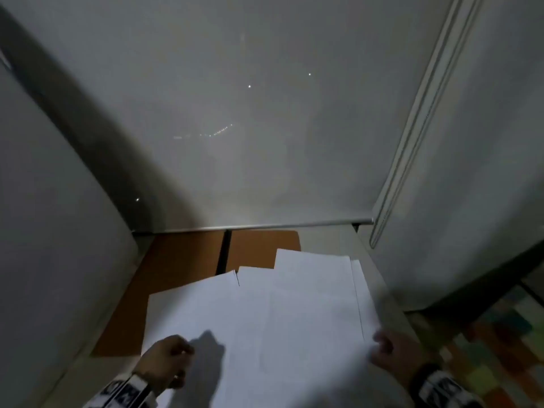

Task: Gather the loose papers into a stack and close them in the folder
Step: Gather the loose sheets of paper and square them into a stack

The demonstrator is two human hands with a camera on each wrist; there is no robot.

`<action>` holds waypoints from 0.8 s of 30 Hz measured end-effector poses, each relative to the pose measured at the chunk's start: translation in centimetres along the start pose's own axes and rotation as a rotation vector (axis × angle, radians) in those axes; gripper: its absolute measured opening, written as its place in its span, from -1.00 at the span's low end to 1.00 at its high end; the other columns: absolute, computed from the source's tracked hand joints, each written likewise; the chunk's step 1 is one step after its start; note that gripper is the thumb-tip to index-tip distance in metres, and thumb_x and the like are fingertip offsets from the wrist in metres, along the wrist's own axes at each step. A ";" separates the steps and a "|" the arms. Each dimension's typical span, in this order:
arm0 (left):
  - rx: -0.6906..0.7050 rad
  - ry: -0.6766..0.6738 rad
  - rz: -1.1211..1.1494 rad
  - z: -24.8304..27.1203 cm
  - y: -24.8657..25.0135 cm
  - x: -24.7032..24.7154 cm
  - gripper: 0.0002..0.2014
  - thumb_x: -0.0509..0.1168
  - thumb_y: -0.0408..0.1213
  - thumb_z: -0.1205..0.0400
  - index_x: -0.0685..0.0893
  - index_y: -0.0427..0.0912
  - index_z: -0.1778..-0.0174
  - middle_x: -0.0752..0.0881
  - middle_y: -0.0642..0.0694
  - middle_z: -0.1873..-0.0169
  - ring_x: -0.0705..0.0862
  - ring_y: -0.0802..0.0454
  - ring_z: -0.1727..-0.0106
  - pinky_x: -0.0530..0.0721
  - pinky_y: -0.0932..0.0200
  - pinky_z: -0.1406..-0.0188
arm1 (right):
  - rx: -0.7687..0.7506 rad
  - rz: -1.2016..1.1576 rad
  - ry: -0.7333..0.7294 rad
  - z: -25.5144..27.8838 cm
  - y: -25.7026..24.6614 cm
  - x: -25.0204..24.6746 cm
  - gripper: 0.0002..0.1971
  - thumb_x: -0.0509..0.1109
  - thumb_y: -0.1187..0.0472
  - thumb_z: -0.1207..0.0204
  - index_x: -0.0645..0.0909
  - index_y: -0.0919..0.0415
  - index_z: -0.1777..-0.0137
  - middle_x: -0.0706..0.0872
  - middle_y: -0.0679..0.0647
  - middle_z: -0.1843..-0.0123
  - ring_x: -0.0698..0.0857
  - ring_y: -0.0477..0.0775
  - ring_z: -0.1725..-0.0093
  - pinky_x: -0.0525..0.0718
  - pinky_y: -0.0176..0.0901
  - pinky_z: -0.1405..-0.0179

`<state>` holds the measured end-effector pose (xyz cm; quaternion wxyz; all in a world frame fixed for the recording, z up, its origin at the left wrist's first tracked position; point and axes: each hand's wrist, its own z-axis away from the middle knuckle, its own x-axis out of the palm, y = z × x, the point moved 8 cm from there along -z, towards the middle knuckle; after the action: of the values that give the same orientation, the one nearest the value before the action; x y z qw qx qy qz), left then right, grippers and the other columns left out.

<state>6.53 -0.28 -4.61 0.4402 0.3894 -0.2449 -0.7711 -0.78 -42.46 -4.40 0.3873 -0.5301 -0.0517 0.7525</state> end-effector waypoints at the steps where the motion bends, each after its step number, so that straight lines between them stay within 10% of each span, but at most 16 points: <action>1: -0.002 -0.003 -0.022 -1.0 -0.1 1.0 -0.84 0.26 -0.58 -0.54 0.66 -0.27 0.24 0.65 -0.29 0.25 0.62 -0.19 0.29 0.63 0.04 0.35 | 0.020 -0.064 0.025 -1.1 -0.2 0.1 -0.72 0.55 0.18 -0.29 0.59 0.12 0.03 0.57 -0.07 0.29 0.56 0.00 0.18 0.52 -0.22 0.04; 3: -0.018 -0.031 -0.140 -2.1 0.6 3.1 -0.82 0.28 -0.53 -0.52 0.62 -0.17 0.07 0.60 -0.29 -0.02 0.64 -0.27 -0.01 0.72 -0.06 0.20 | 0.138 -0.094 0.026 -2.6 -0.6 0.7 -0.46 0.54 0.14 -0.31 0.50 0.31 -0.27 0.68 0.15 -0.07 0.59 0.12 -0.08 0.51 -0.20 -0.14; 7: -0.051 -0.022 -0.496 -2.6 2.3 7.1 -0.42 0.39 -0.22 -0.50 0.36 -0.12 -0.43 0.49 -0.27 -0.31 0.59 -0.22 -0.32 0.62 0.00 -0.27 | 0.268 -0.129 0.029 -5.1 -1.3 2.7 -0.10 0.53 -0.01 -0.31 0.19 0.39 -0.53 0.27 0.30 -0.59 0.31 0.24 -0.55 0.35 -0.02 -0.55; 12: -0.122 0.084 -0.576 -2.8 2.6 9.5 -0.23 0.43 -0.01 -0.42 0.22 -0.12 -0.47 0.37 -0.22 -0.37 0.47 -0.23 -0.42 0.51 -0.01 -0.40 | 0.391 -0.039 0.078 -6.3 -1.1 3.3 0.02 0.57 -0.14 -0.20 0.16 0.35 -0.52 0.29 0.29 -0.56 0.34 0.28 -0.52 0.41 0.02 -0.51; 19: -0.042 0.020 -0.471 -4.0 2.4 9.9 -0.24 0.48 -0.30 -0.41 0.19 -0.21 -0.45 0.59 -0.28 -0.32 0.59 -0.19 -0.33 0.56 0.09 -0.29 | 0.390 -0.050 0.042 -7.5 -0.6 3.8 -0.14 0.54 0.18 -0.33 0.13 0.44 -0.50 0.39 0.34 -0.51 0.46 0.30 -0.45 0.52 -0.04 -0.35; 24: 0.059 0.000 -0.471 -3.7 3.1 7.9 -0.87 0.37 -0.23 -0.50 0.55 0.05 0.14 0.74 -0.17 -0.18 0.66 -0.10 -0.26 0.57 0.22 -0.14 | 0.270 -0.027 0.006 -7.5 -0.8 3.1 -0.55 0.40 0.30 -0.41 0.51 0.38 -0.31 0.64 0.32 -0.30 0.63 0.27 -0.25 0.61 -0.12 -0.13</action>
<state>8.60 -8.82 -7.62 0.2368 0.4482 -0.1697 -0.8451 5.53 -42.44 -9.57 0.4654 -0.4747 0.0442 0.7457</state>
